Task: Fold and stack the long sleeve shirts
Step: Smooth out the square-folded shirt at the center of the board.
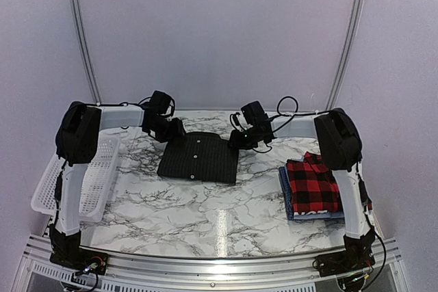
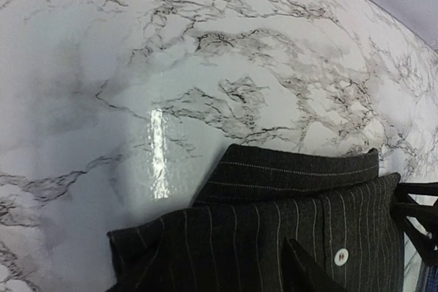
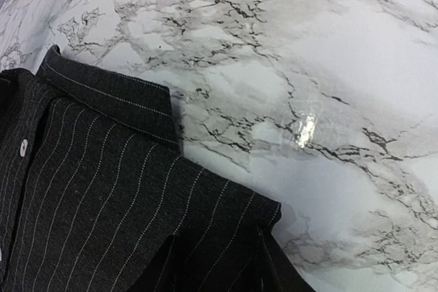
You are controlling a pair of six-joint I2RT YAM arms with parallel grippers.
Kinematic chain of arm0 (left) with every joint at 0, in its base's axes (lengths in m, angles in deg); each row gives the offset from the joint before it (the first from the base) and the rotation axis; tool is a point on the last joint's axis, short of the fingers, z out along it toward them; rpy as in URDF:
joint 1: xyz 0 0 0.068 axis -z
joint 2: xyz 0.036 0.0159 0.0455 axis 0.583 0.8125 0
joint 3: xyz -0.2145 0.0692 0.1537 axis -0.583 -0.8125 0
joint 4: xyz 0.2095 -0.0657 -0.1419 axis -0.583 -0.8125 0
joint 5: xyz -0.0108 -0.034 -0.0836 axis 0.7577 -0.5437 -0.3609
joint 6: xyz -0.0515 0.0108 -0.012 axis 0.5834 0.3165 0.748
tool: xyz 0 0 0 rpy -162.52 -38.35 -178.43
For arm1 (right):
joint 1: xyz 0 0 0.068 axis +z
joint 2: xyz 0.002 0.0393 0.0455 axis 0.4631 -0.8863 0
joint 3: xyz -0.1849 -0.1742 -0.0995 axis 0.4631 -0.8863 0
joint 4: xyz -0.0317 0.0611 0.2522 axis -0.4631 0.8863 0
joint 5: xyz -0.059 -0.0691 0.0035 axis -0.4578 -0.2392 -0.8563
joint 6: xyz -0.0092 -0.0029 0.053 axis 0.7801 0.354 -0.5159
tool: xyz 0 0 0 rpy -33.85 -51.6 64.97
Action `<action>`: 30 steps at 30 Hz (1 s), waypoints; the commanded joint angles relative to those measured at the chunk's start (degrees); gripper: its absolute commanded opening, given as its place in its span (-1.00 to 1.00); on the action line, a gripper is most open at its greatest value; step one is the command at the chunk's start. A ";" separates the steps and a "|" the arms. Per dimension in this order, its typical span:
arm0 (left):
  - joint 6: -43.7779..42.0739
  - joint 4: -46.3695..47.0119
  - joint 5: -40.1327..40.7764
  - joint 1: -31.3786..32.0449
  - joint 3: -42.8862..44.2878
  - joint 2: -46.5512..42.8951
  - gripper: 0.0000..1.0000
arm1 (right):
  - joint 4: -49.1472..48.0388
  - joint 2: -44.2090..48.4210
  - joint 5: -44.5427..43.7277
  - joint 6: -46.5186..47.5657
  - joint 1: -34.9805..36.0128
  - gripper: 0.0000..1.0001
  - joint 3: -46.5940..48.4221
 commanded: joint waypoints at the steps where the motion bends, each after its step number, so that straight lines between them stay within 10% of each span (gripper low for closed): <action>1: -1.39 -3.63 3.41 -0.37 -5.81 -10.18 0.22 | 4.34 5.91 -3.02 1.51 1.47 -0.29 1.73; 14: 1.15 -3.10 2.06 -0.14 -27.64 -25.93 0.28 | 8.51 7.66 -9.80 3.65 15.67 -0.10 6.19; 30: 0.80 -3.28 -2.18 -0.31 -30.02 -24.83 0.34 | 13.60 0.72 -23.05 4.48 21.63 0.22 3.01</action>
